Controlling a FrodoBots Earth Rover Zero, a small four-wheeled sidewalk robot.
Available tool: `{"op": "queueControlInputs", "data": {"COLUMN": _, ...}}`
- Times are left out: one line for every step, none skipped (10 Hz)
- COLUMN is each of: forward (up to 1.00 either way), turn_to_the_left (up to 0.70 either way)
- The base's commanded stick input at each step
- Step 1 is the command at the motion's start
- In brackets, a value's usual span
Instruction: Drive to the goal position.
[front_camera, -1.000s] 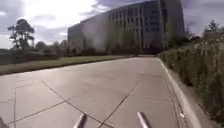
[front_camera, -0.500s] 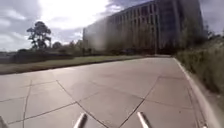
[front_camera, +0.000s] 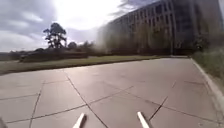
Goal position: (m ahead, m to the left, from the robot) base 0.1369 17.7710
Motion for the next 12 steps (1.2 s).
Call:
{"op": "queueControlInputs", "data": {"forward": 0.27, "turn_to_the_left": 0.53}}
{"op": "queueControlInputs", "data": {"forward": 0.23, "turn_to_the_left": 0.46}}
{"op": "queueControlInputs", "data": {"forward": 0.25, "turn_to_the_left": 0.49}}
{"op": "queueControlInputs", "data": {"forward": 0.3, "turn_to_the_left": 0.59}}
{"op": "queueControlInputs", "data": {"forward": 0.3, "turn_to_the_left": 0.6}}
{"op": "queueControlInputs", "data": {"forward": 0.3, "turn_to_the_left": 0.6}}
{"op": "queueControlInputs", "data": {"forward": 0.3, "turn_to_the_left": 0.6}}
{"op": "queueControlInputs", "data": {"forward": 0.3, "turn_to_the_left": 0.6}}
{"op": "queueControlInputs", "data": {"forward": 0.3, "turn_to_the_left": 0.6}}
{"op": "queueControlInputs", "data": {"forward": 0.3, "turn_to_the_left": 0.6}}
{"op": "queueControlInputs", "data": {"forward": 0.3, "turn_to_the_left": 0.6}}
{"op": "queueControlInputs", "data": {"forward": 0.3, "turn_to_the_left": 0.6}}
